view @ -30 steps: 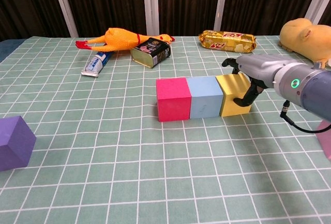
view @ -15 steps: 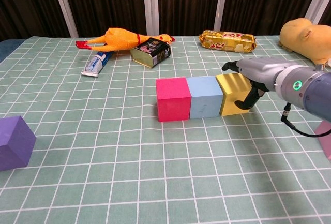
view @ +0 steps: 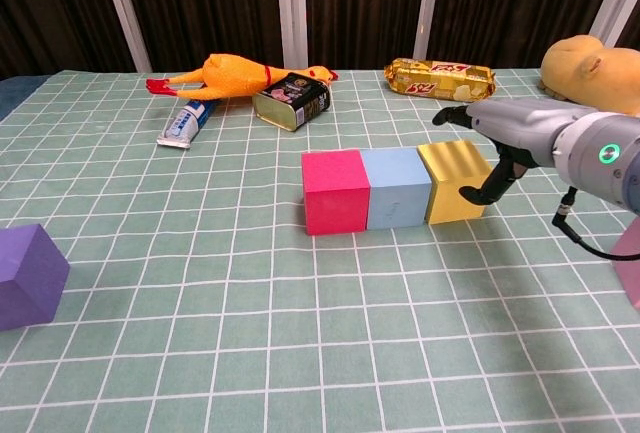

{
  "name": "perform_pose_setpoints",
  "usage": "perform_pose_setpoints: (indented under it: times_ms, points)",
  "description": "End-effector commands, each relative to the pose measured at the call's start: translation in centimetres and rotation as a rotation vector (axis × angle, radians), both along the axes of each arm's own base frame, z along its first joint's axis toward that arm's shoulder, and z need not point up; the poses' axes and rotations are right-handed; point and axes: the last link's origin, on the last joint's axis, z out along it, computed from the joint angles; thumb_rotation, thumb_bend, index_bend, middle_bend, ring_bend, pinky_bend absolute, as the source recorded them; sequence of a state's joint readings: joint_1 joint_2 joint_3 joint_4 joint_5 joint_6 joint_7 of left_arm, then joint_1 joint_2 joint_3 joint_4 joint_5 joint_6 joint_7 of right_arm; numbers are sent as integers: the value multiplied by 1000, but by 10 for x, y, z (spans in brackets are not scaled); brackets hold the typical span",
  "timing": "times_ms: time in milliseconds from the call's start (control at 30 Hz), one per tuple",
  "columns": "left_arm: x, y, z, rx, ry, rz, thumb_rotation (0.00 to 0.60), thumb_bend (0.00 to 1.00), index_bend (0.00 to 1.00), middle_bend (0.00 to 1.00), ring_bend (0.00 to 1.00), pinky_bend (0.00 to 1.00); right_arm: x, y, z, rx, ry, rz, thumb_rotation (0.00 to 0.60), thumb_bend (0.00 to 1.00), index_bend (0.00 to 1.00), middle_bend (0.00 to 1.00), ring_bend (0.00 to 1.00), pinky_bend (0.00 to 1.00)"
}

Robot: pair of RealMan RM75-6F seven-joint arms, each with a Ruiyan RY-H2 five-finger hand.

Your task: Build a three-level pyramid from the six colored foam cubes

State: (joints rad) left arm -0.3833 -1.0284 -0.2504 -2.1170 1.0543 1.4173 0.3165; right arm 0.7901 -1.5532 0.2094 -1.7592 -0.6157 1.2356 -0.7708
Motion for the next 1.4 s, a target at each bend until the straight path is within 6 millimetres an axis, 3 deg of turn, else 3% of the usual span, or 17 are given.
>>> perform_pose_setpoints:
  times_ms: [33,333,500,1400]
  points:
    - [0,-1,0,-1,1,-1,600,106,0,68,9,80,-4,1,6,-9,-2,-9,600,429,0,0,0,0]
    - [3,-3,1,2,-3,-11,600,105,0,68,9,80,-22,7,19,0,11,-72,600,428,0,0,0,0]
    - [4,-3,1,3,-2,-14,600,105,0,68,9,80,-29,8,20,-1,-5,-99,600,429,0,70,0,0]
    - [3,-3,2,6,-9,-14,600,105,0,68,9,80,-46,14,4,70,36,-151,600,428,0,93,0,0]
